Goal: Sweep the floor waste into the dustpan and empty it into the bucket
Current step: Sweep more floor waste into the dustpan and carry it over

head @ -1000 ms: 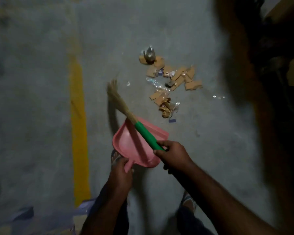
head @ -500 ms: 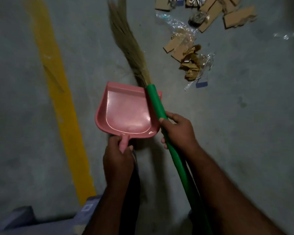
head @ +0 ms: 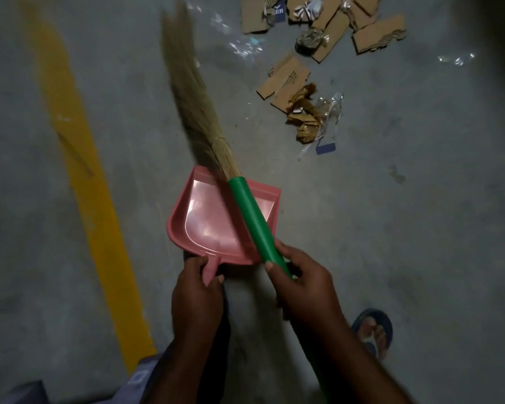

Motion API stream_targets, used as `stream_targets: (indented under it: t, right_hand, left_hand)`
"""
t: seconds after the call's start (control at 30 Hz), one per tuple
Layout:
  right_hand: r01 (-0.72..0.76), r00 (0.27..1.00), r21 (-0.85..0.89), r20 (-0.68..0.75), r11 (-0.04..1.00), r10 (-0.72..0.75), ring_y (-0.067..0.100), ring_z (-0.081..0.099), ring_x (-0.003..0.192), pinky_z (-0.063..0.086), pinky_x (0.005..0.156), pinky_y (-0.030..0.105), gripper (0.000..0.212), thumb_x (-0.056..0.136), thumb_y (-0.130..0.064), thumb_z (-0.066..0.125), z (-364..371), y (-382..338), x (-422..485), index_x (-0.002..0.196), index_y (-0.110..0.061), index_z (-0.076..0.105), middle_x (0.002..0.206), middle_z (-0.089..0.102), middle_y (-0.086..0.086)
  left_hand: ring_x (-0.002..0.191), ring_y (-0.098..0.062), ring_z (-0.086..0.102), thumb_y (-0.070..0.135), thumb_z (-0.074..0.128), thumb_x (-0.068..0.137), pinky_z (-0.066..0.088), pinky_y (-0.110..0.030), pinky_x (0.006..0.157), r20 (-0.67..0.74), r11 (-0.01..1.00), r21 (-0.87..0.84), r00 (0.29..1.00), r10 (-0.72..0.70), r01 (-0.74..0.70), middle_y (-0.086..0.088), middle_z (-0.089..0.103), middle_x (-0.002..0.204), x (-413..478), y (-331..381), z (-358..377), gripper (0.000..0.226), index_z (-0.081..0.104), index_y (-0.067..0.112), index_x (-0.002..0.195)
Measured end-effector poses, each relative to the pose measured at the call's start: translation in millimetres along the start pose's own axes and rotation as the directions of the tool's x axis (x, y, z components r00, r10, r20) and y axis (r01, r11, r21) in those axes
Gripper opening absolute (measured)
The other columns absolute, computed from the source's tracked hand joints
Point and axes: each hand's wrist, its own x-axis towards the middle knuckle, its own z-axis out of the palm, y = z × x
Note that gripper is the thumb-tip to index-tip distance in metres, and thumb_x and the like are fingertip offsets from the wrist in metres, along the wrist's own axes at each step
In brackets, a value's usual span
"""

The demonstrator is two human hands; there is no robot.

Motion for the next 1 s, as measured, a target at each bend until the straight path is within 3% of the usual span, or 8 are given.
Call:
stream_targets:
  t: [0.1, 0.17, 0.23, 0.4, 0.53, 0.8, 1.0]
  right_hand:
    - [0.002, 0.999, -0.109, 0.032, 0.994, 0.001, 0.016, 0.066, 0.061, 0.056, 0.060, 0.036, 0.053, 0.077, -0.044, 0.068, -4, -8, 40, 0.127, -0.028, 0.064, 0.086, 0.074, 0.006]
    - [-0.036, 0.999, -0.080, 0.023, 0.996, 0.038, 0.027, 0.064, 0.048, 0.051, 0.047, 0.032, 0.043, 0.084, -0.033, 0.068, -12, -11, 61, 0.126, -0.026, 0.063, 0.068, 0.070, 0.013]
    - [-0.067, 0.998, -0.001, -0.018, 0.998, 0.067, 0.034, 0.062, 0.046, 0.050, 0.045, 0.033, 0.041, 0.088, -0.025, 0.067, -24, -12, 67, 0.128, -0.028, 0.061, 0.060, 0.066, 0.013]
    - [-0.089, 0.979, 0.052, -0.181, 0.995, 0.097, 0.039, 0.064, 0.049, 0.054, 0.047, 0.041, 0.039, 0.091, -0.026, 0.065, -57, 16, 42, 0.129, -0.030, 0.059, 0.060, 0.067, 0.011]
    - [-0.032, 0.976, 0.079, -0.212, 0.996, 0.049, 0.040, 0.059, 0.046, 0.052, 0.044, 0.040, 0.039, 0.092, -0.016, 0.066, -65, 27, -2, 0.128, -0.030, 0.059, 0.062, 0.064, 0.017]
    - [-0.044, 0.997, 0.247, -0.054, 0.968, 0.059, 0.035, 0.053, 0.046, 0.045, 0.038, 0.031, 0.037, 0.089, -0.002, 0.065, -43, 3, -40, 0.115, -0.028, 0.065, 0.064, 0.063, 0.022]
    - [-0.044, 0.999, 0.237, 0.038, 0.971, 0.036, 0.032, 0.053, 0.045, 0.043, 0.037, 0.029, 0.033, 0.091, -0.004, 0.064, -12, -21, -21, 0.112, -0.029, 0.065, 0.066, 0.058, 0.023]
  left_hand:
    - [0.096, -0.026, 0.063, 0.014, 0.075, 0.081, 0.039, -0.029, 0.073, -0.003, 1.000, -0.005, 1.000, 0.020, -0.020, -0.001, 0.069, 0.106, -4, 0, 4, 0.036, 0.060, 0.023, 0.112]
    - [0.096, -0.026, 0.062, 0.015, 0.075, 0.082, 0.040, -0.029, 0.074, 0.006, 1.000, 0.000, 1.000, 0.023, -0.023, -0.001, 0.068, 0.108, -6, 0, 6, 0.036, 0.059, 0.023, 0.113]
    - [0.094, -0.024, 0.062, 0.016, 0.075, 0.082, 0.041, -0.030, 0.074, 0.008, 0.999, 0.001, 0.999, 0.036, -0.036, -0.002, 0.068, 0.107, -8, -1, 7, 0.035, 0.059, 0.024, 0.113]
    - [0.093, -0.026, 0.063, 0.016, 0.074, 0.083, 0.043, -0.031, 0.073, 0.017, 0.999, 0.005, 0.998, 0.053, -0.054, -0.002, 0.069, 0.108, -12, 2, 8, 0.034, 0.058, 0.024, 0.112]
    - [0.097, -0.026, 0.063, 0.017, 0.074, 0.084, 0.044, -0.031, 0.076, 0.023, 0.999, -0.005, 0.998, 0.053, -0.053, -0.001, 0.069, 0.112, -12, 5, 7, 0.036, 0.059, 0.023, 0.116]
    - [0.091, -0.023, 0.061, 0.015, 0.075, 0.082, 0.039, -0.027, 0.074, 0.026, 0.999, -0.038, 0.999, 0.022, -0.021, -0.001, 0.069, 0.108, -8, 8, 2, 0.034, 0.060, 0.023, 0.111]
    - [0.094, -0.024, 0.062, 0.016, 0.077, 0.080, 0.040, -0.029, 0.074, 0.002, 0.996, -0.087, 1.000, -0.012, 0.012, 0.001, 0.069, 0.105, 0, 8, -6, 0.036, 0.061, 0.024, 0.111]
